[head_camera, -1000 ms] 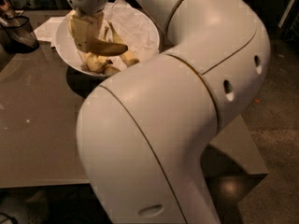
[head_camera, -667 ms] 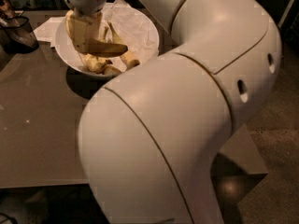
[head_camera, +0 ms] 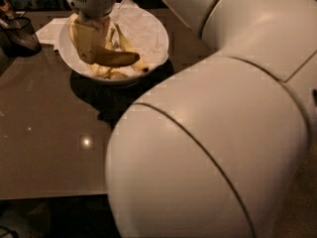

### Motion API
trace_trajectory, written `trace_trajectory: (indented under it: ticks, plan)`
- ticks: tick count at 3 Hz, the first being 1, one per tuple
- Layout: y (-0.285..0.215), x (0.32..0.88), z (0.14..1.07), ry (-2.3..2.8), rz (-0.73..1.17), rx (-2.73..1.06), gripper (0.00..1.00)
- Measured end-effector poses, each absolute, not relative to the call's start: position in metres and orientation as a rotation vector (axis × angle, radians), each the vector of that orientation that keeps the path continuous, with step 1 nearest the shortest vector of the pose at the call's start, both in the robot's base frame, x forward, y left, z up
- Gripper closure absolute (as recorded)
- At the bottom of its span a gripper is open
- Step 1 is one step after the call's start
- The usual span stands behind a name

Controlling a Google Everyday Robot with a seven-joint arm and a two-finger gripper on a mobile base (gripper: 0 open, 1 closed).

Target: Pick banana from white bowl

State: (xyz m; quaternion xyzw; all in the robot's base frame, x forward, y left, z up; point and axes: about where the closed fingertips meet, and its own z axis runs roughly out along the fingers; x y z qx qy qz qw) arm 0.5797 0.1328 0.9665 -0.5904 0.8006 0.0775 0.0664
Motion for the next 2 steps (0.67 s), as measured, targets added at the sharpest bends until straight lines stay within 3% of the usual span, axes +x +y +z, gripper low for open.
trace_trajectory:
  ticks: [1,2]
  plan:
    - [0.1241,0.5415,0.9701,2.420,0.249,-1.810,1.00]
    - [0.1309,0.5488,0.9712,2.390,0.256,-1.780,1.00]
